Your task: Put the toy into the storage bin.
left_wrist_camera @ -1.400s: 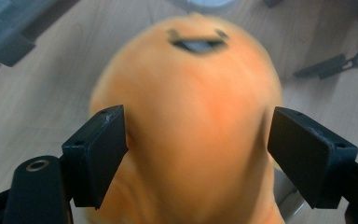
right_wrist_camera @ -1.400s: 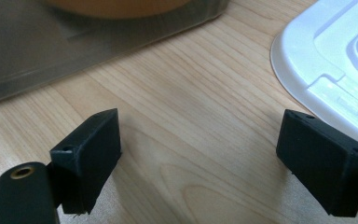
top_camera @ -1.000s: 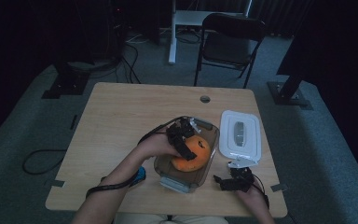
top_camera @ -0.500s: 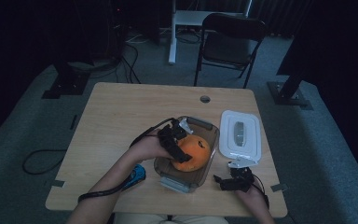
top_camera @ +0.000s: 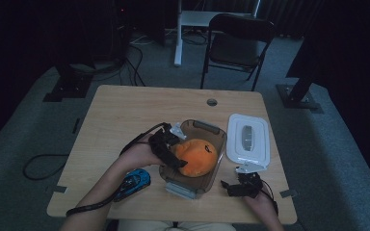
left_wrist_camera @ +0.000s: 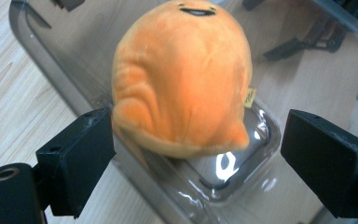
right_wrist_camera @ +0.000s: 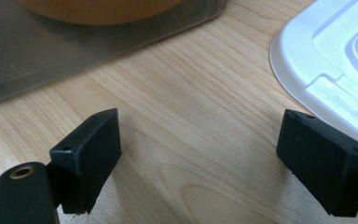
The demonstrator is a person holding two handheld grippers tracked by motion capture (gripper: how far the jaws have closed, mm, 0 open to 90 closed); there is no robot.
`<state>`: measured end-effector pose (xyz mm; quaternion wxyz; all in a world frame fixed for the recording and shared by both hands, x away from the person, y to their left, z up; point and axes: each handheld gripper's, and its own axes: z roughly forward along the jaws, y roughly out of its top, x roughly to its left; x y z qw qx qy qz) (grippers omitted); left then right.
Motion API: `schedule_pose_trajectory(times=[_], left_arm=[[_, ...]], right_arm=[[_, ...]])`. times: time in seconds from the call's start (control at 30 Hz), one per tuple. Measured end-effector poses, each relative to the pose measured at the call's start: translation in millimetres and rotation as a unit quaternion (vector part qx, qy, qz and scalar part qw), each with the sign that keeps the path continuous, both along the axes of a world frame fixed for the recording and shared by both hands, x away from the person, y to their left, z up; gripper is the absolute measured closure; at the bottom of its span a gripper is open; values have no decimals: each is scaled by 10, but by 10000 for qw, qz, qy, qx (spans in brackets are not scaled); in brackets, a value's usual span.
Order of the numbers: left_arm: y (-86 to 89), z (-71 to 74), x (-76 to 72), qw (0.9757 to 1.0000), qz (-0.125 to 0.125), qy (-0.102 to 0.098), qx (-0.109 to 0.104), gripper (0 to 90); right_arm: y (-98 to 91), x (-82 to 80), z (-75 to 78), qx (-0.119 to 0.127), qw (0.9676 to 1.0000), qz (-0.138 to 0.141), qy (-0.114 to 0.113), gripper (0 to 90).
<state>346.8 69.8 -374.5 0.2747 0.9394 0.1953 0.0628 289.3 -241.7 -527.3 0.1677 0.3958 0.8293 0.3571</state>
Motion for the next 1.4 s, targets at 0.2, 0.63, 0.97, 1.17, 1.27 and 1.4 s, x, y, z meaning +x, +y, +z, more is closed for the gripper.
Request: schedule_pose_trajectory(times=[0.2,0.63,0.97,1.17,1.27,1.4], left_arm=[[214,19,-63,9998,193,-81,-29,104],[545,-26,-140,9990,441,-86,-20,104],[832,-101,-226,9973,716,-88,-130,104],[963,-190,-276,9966,814,-28,-85,104],[1036,-245,-299,9962,873,13,-49,104],[1141,-314,-345,9952,977,48,-85,104]], right_arm=[[0,0,0,0,10000,-12,2,131],[0,0,0,-2,10000,-22,0,130],[-2,1,1,-6,10000,-28,9,131],[-1,1,0,-3,10000,-32,5,130],[-1,0,1,-2,10000,-34,8,131],[0,0,1,-2,10000,-35,10,130]])
